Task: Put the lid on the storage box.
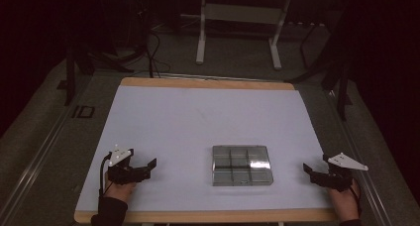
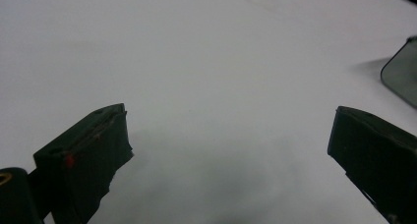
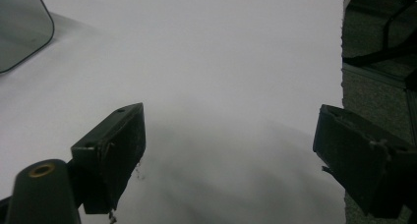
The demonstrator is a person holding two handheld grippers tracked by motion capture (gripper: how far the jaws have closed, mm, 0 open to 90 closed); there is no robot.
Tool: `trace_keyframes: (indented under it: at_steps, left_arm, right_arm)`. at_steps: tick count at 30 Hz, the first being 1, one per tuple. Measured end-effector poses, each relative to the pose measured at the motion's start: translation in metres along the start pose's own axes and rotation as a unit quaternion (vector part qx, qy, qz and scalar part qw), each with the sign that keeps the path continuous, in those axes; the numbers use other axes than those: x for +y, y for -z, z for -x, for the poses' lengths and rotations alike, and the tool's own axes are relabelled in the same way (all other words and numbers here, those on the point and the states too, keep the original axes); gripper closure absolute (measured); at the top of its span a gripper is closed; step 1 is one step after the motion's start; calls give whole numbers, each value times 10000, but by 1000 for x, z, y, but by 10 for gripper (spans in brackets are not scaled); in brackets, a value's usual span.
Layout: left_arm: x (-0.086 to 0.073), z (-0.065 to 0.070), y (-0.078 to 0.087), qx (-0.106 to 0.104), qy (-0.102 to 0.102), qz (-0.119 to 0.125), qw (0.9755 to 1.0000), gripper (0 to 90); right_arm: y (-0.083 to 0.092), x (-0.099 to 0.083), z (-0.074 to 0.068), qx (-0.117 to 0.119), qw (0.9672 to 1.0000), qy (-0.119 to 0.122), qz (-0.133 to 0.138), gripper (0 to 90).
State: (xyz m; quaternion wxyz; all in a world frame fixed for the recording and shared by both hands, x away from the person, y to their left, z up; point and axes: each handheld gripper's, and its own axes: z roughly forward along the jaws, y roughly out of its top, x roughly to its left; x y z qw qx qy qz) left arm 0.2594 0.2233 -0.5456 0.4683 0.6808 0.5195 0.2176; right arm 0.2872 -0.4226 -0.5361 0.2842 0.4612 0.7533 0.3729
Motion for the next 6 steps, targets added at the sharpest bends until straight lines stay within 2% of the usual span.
trace_keyframes:
  at_steps: [6]
  left_arm:
    - [0,2,-1,100,-68,-16,9999,28]
  right_arm:
    - [-2,0,-1,-57,10000,5,-63,124]
